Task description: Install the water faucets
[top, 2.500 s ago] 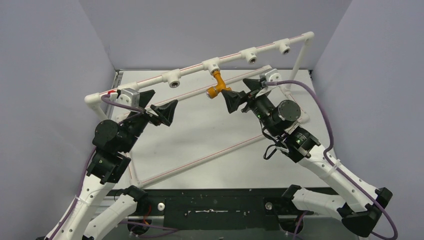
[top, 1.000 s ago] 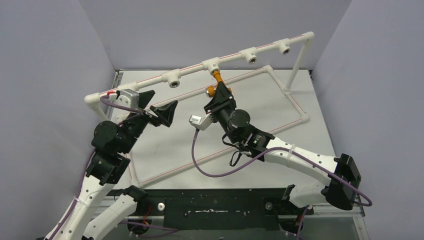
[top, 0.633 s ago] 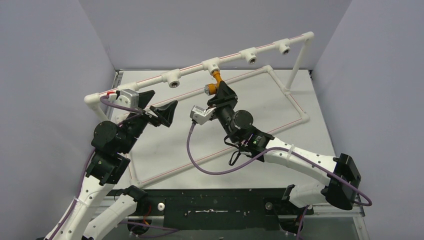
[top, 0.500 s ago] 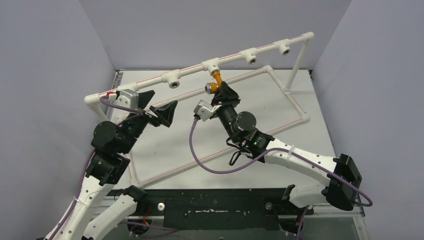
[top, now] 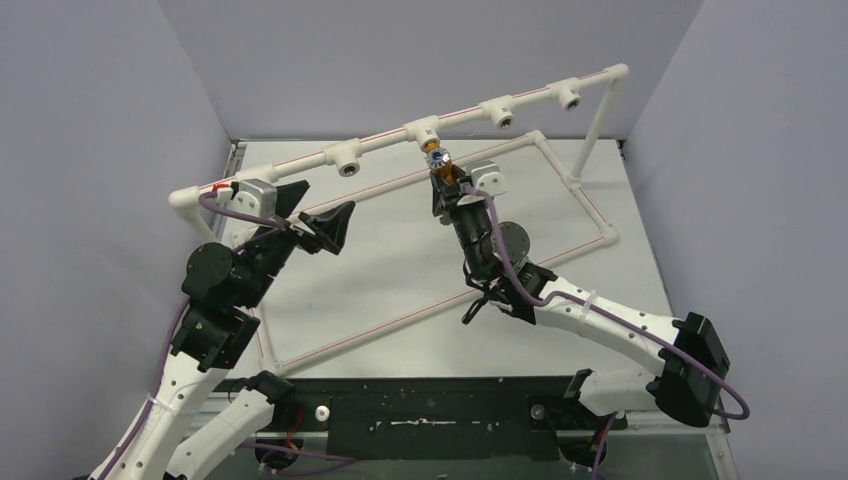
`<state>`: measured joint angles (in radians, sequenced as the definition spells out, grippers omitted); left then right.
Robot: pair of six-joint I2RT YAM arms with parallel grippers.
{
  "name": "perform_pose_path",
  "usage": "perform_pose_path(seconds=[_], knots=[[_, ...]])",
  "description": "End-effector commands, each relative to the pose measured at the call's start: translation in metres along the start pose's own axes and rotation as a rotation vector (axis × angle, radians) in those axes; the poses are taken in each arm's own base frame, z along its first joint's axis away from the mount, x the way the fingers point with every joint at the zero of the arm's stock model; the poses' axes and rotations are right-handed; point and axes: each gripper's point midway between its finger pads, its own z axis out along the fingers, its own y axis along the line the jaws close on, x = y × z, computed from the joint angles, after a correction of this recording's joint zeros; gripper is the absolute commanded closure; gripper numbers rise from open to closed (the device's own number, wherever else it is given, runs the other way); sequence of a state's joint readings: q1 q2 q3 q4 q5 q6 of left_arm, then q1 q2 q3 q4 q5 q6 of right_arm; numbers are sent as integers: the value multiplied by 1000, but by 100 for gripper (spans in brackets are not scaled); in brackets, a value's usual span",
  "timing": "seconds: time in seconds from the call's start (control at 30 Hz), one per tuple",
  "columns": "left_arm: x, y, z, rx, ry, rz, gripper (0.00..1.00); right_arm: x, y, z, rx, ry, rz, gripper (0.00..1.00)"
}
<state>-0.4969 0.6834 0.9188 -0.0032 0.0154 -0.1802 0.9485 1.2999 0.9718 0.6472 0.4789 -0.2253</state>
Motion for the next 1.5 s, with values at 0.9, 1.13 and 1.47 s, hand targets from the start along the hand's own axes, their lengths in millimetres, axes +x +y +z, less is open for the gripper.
perform_pose_path(seconds=[0.9, 1.13, 1.47], knots=[[-22, -7, 2, 22, -54, -9, 3, -2, -8, 3, 132, 73, 1343, 49], [-22, -7, 2, 18, -53, -11, 3, -7, -25, -18, 125, 62, 1197, 11], [-21, -6, 2, 17, -50, -12, 3, -40, -58, -42, 106, 33, 799, 7]])
